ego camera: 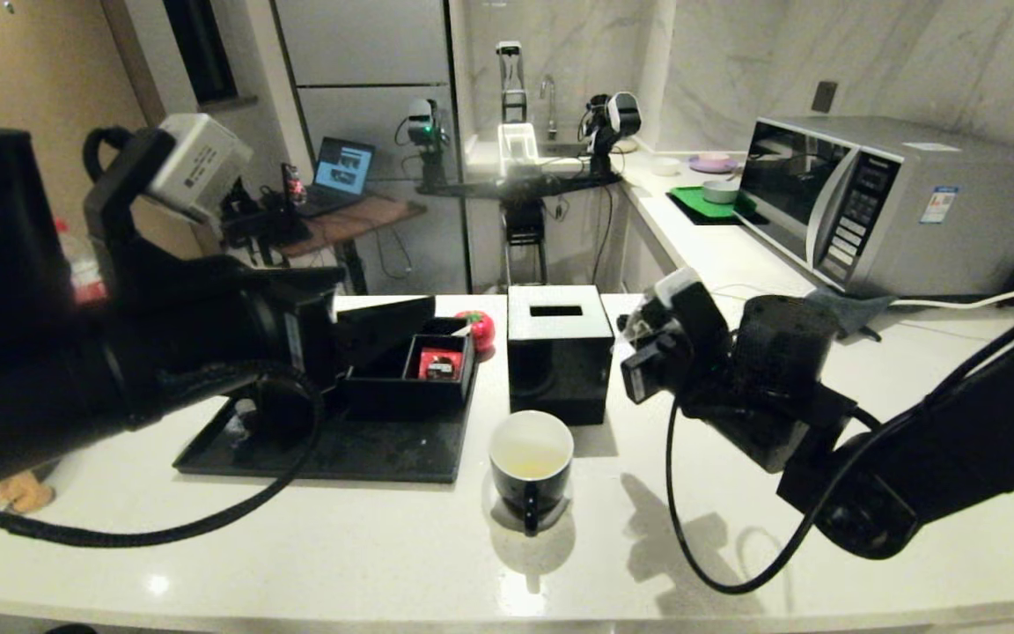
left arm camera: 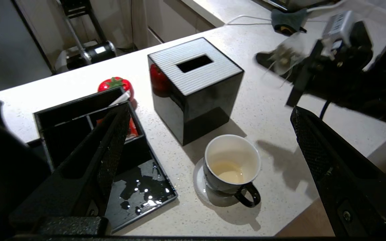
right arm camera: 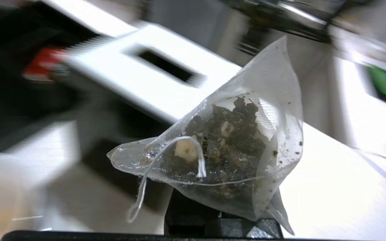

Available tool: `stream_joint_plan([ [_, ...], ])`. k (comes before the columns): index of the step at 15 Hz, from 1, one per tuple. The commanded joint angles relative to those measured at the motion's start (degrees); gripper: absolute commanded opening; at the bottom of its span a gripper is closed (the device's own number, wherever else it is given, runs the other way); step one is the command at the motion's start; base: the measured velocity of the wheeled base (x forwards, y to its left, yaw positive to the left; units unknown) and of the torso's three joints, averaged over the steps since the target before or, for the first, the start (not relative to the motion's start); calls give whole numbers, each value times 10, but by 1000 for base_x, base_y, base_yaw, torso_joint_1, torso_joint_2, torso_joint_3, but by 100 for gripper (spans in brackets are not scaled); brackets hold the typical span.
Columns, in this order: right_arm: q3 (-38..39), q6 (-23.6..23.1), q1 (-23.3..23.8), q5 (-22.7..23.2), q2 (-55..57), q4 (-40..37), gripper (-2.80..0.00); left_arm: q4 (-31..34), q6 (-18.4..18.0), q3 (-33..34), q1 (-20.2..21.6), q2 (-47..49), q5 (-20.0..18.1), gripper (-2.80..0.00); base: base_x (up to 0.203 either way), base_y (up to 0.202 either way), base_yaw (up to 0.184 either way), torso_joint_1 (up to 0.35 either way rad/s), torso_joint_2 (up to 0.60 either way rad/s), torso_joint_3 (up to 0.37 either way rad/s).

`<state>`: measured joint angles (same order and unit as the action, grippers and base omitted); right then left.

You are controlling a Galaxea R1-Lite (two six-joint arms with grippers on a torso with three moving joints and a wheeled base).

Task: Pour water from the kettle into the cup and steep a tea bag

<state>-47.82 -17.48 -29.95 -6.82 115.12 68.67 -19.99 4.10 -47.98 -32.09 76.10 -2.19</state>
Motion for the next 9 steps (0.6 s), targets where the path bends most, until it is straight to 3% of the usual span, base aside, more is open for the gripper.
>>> stream_joint_plan([
  [1, 5, -7, 38, -25, -15, 5, -280, -1, 0, 0, 1, -2, 0, 0, 0, 0, 0, 0, 0, 0],
  [5, 27, -30, 39, -29, -33, 6, -280, -1, 0, 0, 1, -2, -1, 0, 0, 0, 0, 0, 0, 0],
  [9, 43, -48, 10, -29, -38, 7, -280, -1, 1, 0, 0, -1, -1, 0, 0, 0, 0, 0, 0, 0],
])
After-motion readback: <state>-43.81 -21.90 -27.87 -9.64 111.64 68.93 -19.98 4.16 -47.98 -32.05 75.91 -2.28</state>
